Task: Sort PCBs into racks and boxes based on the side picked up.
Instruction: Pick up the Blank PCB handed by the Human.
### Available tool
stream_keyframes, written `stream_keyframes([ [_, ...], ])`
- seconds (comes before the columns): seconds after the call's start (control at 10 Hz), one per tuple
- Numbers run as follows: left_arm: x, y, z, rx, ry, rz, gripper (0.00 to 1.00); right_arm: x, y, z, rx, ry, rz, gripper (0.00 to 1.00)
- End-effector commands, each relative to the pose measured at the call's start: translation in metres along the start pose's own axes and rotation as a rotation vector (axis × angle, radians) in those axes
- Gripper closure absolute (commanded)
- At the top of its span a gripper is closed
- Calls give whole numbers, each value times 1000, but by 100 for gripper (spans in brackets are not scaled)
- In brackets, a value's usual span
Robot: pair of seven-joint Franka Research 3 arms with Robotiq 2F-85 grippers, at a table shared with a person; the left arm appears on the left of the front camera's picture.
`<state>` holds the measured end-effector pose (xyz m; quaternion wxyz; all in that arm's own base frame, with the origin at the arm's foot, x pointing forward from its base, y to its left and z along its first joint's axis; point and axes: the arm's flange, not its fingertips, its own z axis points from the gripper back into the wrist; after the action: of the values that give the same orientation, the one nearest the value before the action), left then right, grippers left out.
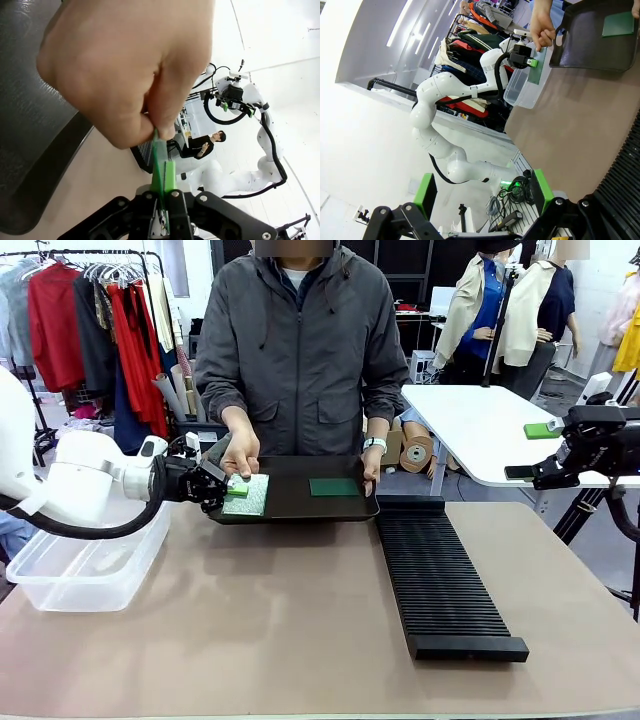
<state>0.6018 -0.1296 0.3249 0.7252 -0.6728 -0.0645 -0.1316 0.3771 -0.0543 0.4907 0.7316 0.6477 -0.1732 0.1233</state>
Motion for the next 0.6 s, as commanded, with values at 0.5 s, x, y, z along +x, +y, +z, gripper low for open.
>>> stream_keyframes([
  [0.5, 0, 0, 0, 0, 0, 0, 100, 1, 1, 0, 5, -5, 8, 0],
])
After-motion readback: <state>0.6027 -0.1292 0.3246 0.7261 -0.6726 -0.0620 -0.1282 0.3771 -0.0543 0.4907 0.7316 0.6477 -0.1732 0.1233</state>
